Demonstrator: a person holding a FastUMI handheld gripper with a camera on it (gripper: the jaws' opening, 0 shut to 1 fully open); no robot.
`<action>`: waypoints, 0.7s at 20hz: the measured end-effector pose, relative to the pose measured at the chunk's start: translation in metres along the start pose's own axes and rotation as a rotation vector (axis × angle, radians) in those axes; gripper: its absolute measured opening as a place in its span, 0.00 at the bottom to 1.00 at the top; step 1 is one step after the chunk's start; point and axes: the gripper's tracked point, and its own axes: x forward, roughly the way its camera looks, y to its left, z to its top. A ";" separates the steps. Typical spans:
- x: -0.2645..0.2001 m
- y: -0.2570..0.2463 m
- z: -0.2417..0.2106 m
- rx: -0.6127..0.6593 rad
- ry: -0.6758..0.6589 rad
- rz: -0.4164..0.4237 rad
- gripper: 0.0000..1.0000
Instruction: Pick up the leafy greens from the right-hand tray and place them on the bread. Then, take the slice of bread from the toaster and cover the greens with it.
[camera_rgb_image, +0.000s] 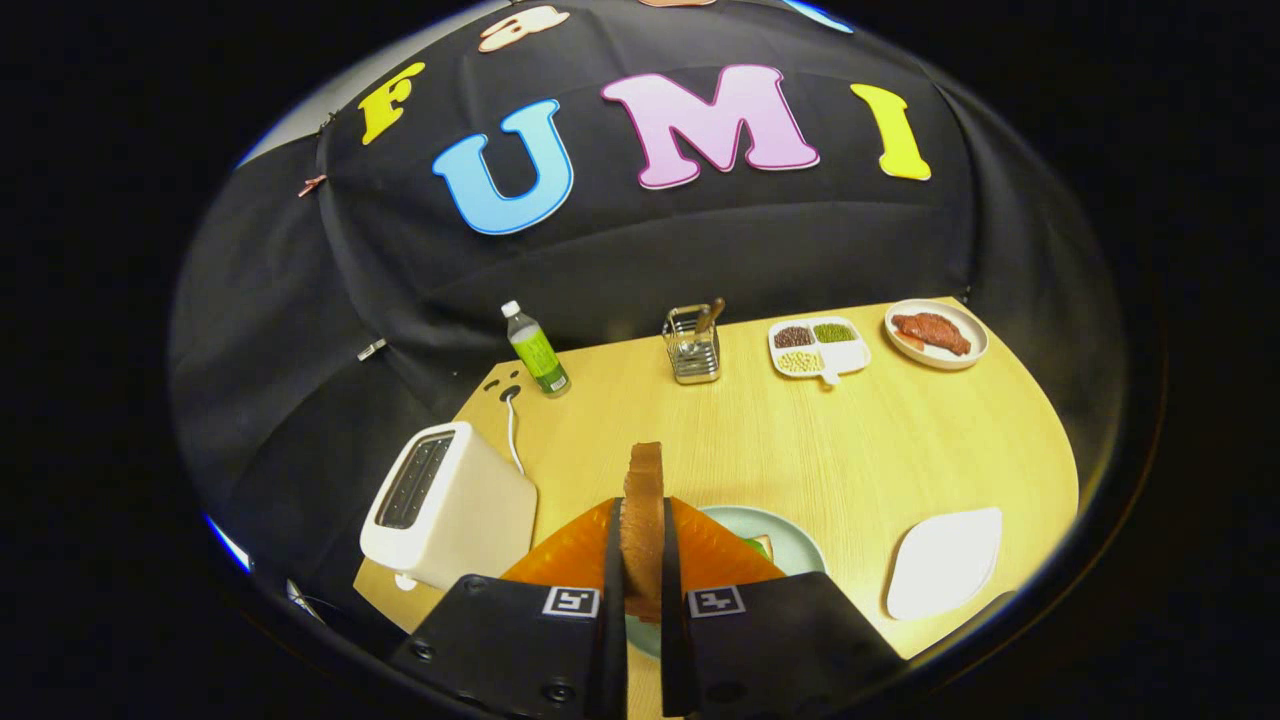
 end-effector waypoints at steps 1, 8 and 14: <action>0.003 0.002 -0.007 0.009 0.008 0.011 0.18; 0.036 -0.018 -0.056 0.118 0.069 0.000 0.17; 0.049 -0.068 -0.076 0.011 0.084 -0.097 0.17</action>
